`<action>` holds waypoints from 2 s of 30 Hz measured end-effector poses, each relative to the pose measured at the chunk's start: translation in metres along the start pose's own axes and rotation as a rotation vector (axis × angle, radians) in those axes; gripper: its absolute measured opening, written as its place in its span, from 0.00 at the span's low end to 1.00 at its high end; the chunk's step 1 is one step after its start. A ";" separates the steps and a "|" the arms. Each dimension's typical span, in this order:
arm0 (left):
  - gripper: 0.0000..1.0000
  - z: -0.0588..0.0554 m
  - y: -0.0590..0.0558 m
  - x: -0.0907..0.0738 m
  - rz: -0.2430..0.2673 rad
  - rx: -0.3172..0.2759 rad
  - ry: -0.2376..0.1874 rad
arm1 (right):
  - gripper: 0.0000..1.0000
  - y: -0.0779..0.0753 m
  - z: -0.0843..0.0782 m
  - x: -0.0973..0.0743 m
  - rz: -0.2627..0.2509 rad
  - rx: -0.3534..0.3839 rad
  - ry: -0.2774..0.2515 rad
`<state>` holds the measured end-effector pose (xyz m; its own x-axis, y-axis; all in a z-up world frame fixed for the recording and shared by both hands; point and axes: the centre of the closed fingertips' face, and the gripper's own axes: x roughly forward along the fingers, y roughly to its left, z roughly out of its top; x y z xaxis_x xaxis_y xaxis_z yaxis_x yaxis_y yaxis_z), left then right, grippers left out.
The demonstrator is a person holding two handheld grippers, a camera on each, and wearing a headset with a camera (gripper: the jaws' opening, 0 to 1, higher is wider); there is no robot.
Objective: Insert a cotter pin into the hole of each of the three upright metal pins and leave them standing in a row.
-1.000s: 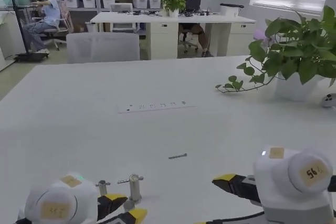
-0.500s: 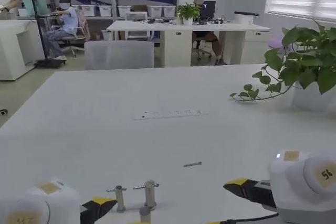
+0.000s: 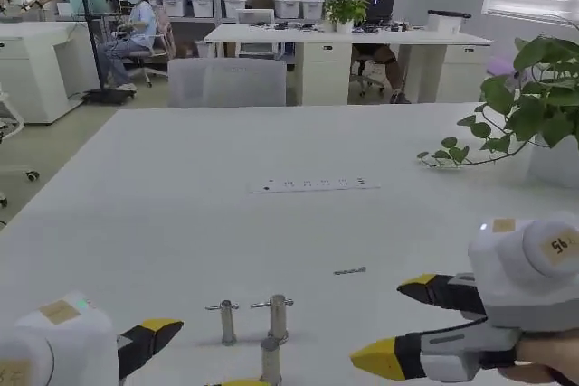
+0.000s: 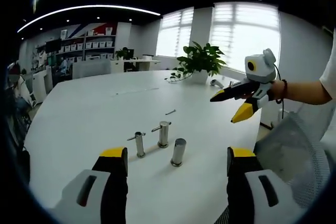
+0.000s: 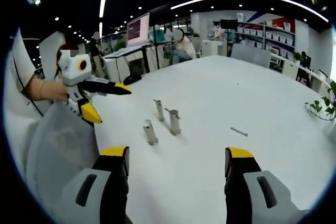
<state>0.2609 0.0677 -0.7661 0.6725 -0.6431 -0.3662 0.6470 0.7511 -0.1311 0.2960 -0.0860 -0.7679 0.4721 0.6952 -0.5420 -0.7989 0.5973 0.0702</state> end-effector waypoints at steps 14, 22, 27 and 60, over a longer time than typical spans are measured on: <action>0.92 0.001 0.004 -0.015 0.041 0.030 0.003 | 0.73 -0.029 0.003 0.017 0.046 -0.086 0.105; 0.95 -0.002 0.004 -0.019 0.057 0.050 0.015 | 0.68 -0.048 -0.005 0.031 0.069 -0.136 0.192; 0.95 -0.005 0.006 -0.020 0.065 0.051 0.015 | 0.62 -0.062 -0.010 0.036 0.072 -0.166 0.248; 0.92 0.010 0.015 -0.014 0.073 -0.009 -0.037 | 0.35 -0.126 -0.022 0.090 0.132 -0.370 0.446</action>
<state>0.2642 0.0864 -0.7536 0.7308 -0.5912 -0.3411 0.5924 0.7976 -0.1133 0.4307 -0.1074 -0.8444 0.2213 0.4710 -0.8540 -0.9550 0.2822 -0.0918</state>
